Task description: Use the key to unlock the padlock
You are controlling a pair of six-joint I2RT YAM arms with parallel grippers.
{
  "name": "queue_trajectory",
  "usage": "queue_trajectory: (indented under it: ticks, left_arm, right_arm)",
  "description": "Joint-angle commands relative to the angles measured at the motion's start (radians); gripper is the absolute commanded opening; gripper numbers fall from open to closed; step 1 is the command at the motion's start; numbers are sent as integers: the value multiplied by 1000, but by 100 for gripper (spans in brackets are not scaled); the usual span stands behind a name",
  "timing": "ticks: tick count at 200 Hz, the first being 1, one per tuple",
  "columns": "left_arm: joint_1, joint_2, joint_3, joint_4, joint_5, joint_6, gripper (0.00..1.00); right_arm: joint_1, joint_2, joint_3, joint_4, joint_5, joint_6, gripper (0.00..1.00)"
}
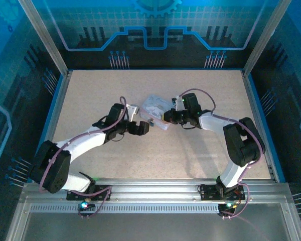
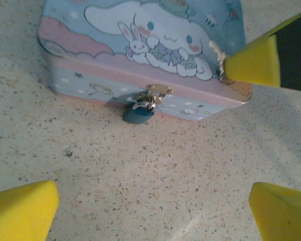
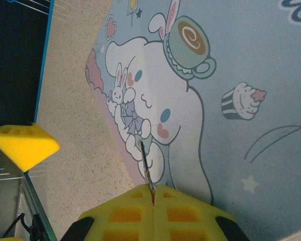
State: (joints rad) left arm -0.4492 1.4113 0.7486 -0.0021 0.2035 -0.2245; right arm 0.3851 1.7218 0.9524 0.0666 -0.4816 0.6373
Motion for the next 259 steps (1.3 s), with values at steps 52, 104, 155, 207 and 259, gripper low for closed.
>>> queue_trajectory:
  ticks: [52,104,155,207,259]
  left_arm:
    - [11,161,31,147,94,1,87]
    - [10,254,59,223,101,52,83]
    - [12,331,105,275,133,48,76]
    - [12,388,133,280,160,49,70]
    - [12,437,163,290,183,54,59]
  right_arm:
    - [-31,50,1,-113,71,-50,0]
    - [-31,44,-2,-111,69,-48,0]
    - [-32,45,3,-122,71,-53,0]
    - [-31,46,4,-120,69,-50,0]
    - [-32,46,-12,-79,45,-31,0]
